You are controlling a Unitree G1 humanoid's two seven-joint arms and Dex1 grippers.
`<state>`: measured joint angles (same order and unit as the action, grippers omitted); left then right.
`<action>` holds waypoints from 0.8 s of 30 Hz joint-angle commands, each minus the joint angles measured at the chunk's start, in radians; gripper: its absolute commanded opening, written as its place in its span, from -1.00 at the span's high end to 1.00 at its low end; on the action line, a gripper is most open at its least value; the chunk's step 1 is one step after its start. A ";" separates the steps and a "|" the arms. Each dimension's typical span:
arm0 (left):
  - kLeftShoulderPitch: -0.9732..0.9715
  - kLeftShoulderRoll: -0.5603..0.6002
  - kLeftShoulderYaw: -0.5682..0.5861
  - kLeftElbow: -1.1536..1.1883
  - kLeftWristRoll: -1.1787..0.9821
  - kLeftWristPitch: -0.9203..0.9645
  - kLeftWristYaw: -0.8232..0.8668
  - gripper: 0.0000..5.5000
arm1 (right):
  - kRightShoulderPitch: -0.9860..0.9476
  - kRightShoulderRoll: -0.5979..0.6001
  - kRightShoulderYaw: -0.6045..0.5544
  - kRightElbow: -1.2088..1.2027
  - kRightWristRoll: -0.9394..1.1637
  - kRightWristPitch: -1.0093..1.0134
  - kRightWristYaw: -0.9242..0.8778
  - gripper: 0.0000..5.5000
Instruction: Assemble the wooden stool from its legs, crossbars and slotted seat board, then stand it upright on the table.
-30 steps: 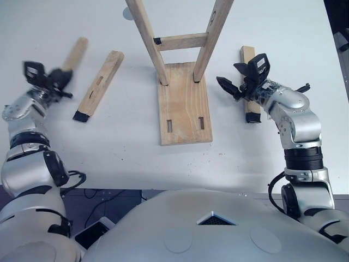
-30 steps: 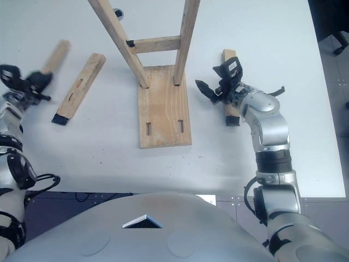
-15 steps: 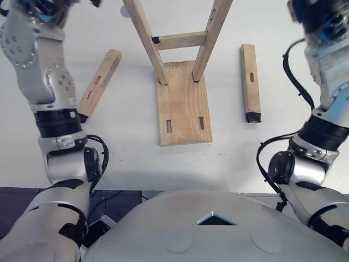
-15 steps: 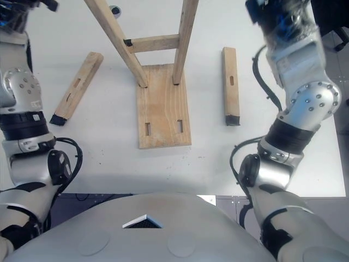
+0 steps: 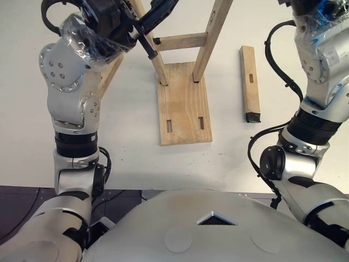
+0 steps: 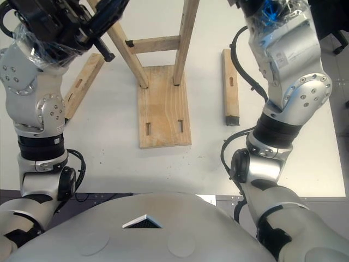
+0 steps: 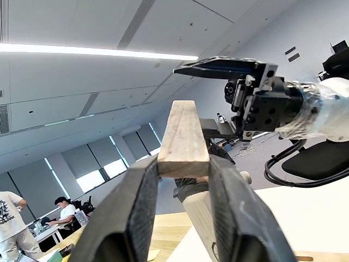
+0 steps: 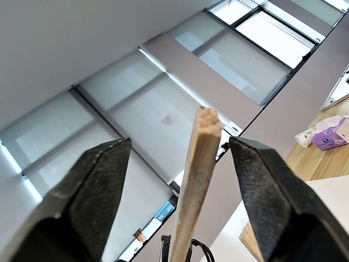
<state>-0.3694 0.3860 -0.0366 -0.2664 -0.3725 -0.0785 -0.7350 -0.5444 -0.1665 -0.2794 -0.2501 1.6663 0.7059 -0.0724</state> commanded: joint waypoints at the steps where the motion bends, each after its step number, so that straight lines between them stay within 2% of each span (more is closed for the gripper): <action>1: 0.007 0.004 -0.009 0.002 0.015 -0.017 -0.013 0.54 | -0.018 -0.003 0.006 -0.003 0.038 -0.014 -0.018 0.09; 11: 0.008 0.008 -0.017 0.000 0.023 -0.020 -0.014 0.54 | -0.008 -0.018 0.018 0.004 0.052 -0.005 -0.017 0.73; 15: 0.011 0.009 -0.020 0.002 0.021 -0.004 -0.018 0.54 | -0.001 -0.020 0.021 -0.001 0.048 -0.005 -0.014 0.86; 16: 0.013 0.006 -0.018 0.011 0.034 0.000 -0.004 0.41 | 0.003 -0.023 0.021 -0.004 0.038 -0.005 -0.012 0.86; 22: 0.039 -0.005 0.005 0.030 0.043 0.022 0.042 0.09 | 0.063 -0.097 -0.067 0.021 0.002 -0.022 -0.008 0.86; 24: 0.048 -0.020 0.039 0.041 0.067 0.045 0.120 -0.03 | 0.108 -0.150 -0.117 0.028 -0.001 -0.020 0.000 0.86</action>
<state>-0.3300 0.3788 -0.0312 -0.2403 -0.3309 -0.0627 -0.6779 -0.4762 -0.2608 -0.3571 -0.2282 1.6773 0.6806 -0.0730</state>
